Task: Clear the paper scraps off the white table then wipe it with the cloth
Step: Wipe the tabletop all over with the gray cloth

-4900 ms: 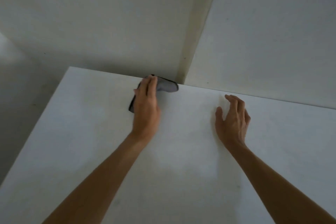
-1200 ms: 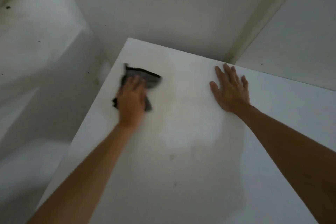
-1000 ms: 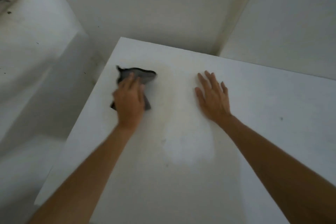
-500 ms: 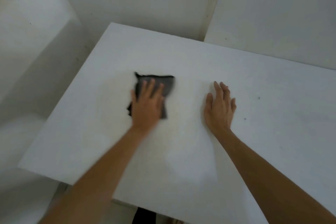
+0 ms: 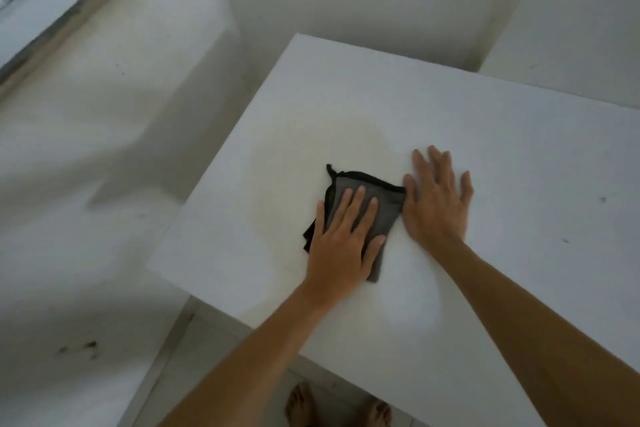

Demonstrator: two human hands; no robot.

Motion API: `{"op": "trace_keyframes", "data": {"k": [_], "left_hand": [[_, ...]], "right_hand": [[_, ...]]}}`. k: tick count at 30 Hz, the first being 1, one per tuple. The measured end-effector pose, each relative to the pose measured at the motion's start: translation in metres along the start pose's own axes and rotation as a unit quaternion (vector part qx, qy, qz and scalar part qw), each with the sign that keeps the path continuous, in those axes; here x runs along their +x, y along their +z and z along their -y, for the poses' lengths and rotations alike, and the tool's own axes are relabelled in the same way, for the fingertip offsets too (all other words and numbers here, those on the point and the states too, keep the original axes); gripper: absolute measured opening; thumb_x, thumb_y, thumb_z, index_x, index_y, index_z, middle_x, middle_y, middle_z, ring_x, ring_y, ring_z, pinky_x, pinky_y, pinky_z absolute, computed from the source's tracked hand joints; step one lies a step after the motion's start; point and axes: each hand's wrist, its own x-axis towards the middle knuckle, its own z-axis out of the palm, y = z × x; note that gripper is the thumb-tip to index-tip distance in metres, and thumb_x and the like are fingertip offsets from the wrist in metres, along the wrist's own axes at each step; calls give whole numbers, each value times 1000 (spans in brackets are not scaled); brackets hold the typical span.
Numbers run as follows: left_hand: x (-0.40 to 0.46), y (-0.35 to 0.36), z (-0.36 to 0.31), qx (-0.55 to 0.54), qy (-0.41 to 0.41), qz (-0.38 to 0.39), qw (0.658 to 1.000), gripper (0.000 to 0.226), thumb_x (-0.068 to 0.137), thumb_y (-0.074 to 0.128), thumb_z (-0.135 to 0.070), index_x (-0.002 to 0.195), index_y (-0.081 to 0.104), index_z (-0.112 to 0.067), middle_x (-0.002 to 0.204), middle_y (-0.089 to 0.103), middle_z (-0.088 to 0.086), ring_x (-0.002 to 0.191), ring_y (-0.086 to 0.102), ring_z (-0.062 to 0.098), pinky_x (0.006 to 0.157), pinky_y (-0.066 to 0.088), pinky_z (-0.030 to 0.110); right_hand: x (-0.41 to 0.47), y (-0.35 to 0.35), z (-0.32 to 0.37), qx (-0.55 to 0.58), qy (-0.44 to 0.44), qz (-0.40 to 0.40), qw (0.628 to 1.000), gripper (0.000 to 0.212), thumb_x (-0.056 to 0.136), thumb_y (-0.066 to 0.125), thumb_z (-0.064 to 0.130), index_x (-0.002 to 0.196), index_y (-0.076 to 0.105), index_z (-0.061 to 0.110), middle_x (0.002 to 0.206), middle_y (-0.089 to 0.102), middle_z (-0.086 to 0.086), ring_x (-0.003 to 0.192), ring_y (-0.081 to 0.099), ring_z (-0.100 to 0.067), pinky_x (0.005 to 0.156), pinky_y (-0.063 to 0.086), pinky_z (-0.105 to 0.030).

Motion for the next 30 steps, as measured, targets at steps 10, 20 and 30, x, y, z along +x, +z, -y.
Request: {"op": "trace_keyframes", "data": {"k": [10, 20, 30], "left_hand": [[41, -36, 193, -18, -156, -37, 987, 42, 104, 41, -20, 139, 55, -2, 151, 46, 19, 142, 40, 40, 116, 28, 47], [-29, -69, 100, -41, -17, -92, 995, 43, 94, 64, -8, 136, 58, -4, 148, 50, 17, 137, 46, 37, 110, 40, 55], [-76, -36, 91, -45, -33, -19, 998, 39, 101, 48, -27, 139, 58, -24, 155, 44, 3, 147, 34, 25, 115, 31, 55]], "right_hand": [[-1, 0, 3, 2, 7, -27, 1000, 54, 105, 35, 42, 156, 34, 24, 167, 23, 0, 157, 11, -18, 126, 7, -51], [-2, -4, 9, 0, 9, -27, 1000, 54, 104, 34, 42, 154, 36, 24, 166, 25, 0, 156, 14, -18, 125, 7, -51], [-36, 13, 57, 6, -106, -24, 994, 55, 105, 30, 41, 155, 42, 22, 164, 35, -4, 154, 26, -21, 123, 15, -50]]}}
